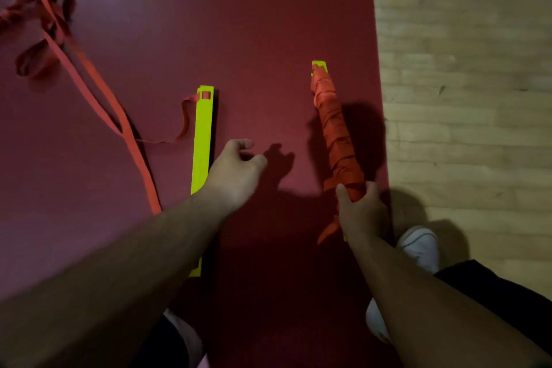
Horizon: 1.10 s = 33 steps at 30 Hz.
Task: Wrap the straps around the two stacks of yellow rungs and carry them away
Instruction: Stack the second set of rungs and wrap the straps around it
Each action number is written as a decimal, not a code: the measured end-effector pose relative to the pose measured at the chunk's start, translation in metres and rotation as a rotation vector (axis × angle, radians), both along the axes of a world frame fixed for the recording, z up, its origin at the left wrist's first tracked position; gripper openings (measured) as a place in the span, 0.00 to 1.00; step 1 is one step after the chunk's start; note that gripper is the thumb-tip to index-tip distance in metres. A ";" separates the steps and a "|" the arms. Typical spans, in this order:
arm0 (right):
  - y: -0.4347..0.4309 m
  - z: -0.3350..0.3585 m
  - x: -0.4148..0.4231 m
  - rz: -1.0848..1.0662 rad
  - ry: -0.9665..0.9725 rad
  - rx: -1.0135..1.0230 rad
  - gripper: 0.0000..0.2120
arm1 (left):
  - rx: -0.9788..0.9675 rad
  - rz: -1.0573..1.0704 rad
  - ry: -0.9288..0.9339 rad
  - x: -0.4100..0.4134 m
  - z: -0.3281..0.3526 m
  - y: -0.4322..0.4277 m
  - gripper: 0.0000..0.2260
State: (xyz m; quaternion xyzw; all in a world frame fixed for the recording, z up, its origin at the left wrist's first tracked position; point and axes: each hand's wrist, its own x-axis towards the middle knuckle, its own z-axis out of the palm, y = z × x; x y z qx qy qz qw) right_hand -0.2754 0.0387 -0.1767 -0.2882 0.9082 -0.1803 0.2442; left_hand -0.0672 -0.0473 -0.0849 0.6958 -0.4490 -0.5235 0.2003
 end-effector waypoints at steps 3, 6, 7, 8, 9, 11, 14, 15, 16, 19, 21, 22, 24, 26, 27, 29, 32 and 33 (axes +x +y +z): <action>0.010 -0.031 -0.002 0.029 -0.008 0.051 0.24 | 0.039 -0.003 -0.028 0.002 -0.030 -0.001 0.14; 0.010 -0.054 -0.002 0.108 -0.008 0.181 0.25 | 0.089 -0.006 -0.034 0.004 -0.053 -0.001 0.13; 0.006 -0.060 -0.003 0.144 0.012 0.240 0.26 | 0.099 0.001 -0.037 0.004 -0.059 -0.001 0.13; 0.004 -0.065 -0.002 0.180 0.030 0.303 0.27 | 0.119 0.010 -0.044 0.004 -0.065 0.001 0.14; 0.001 -0.068 -0.002 0.209 0.040 0.348 0.28 | 0.132 0.022 -0.046 0.005 -0.070 0.002 0.15; -0.004 -0.074 -0.002 0.236 0.021 0.416 0.31 | 0.164 0.037 -0.044 0.005 -0.078 0.006 0.17; -0.012 -0.081 -0.001 0.203 -0.023 0.469 0.29 | 0.203 0.051 -0.066 0.006 -0.087 0.008 0.19; -0.014 -0.083 -0.002 0.192 -0.028 0.482 0.29 | 0.214 0.045 -0.073 0.006 -0.091 0.008 0.19; -0.015 -0.085 -0.003 0.192 -0.029 0.497 0.29 | 0.222 0.033 -0.077 0.007 -0.094 0.008 0.18; -0.018 -0.087 -0.005 0.215 -0.037 0.543 0.30 | 0.218 0.002 -0.091 0.009 -0.102 0.009 0.12; -0.018 -0.087 -0.005 0.218 -0.038 0.560 0.32 | 0.220 -0.022 -0.132 0.012 -0.106 0.009 0.10; -0.017 -0.086 -0.004 0.221 -0.031 0.558 0.33 | 0.222 -0.029 -0.156 0.013 -0.107 0.010 0.10; -0.010 -0.083 0.001 0.249 0.000 0.530 0.35 | 0.218 -0.045 -0.207 0.017 -0.106 0.012 0.10; -0.004 -0.078 0.005 0.293 0.034 0.502 0.37 | 0.216 -0.065 -0.248 0.024 -0.106 0.014 0.10; 0.000 -0.076 0.005 0.316 0.055 0.491 0.38 | 0.216 -0.065 -0.251 0.028 -0.107 0.015 0.10; 0.004 -0.070 0.006 0.376 0.129 0.462 0.36 | 0.220 -0.057 -0.242 0.038 -0.109 0.018 0.08; 0.007 -0.064 0.008 0.461 0.291 0.338 0.24 | 0.241 -0.057 -0.300 0.056 -0.114 0.020 0.15; 0.007 -0.063 0.009 0.480 0.323 0.286 0.20 | 0.249 -0.062 -0.325 0.063 -0.118 0.020 0.18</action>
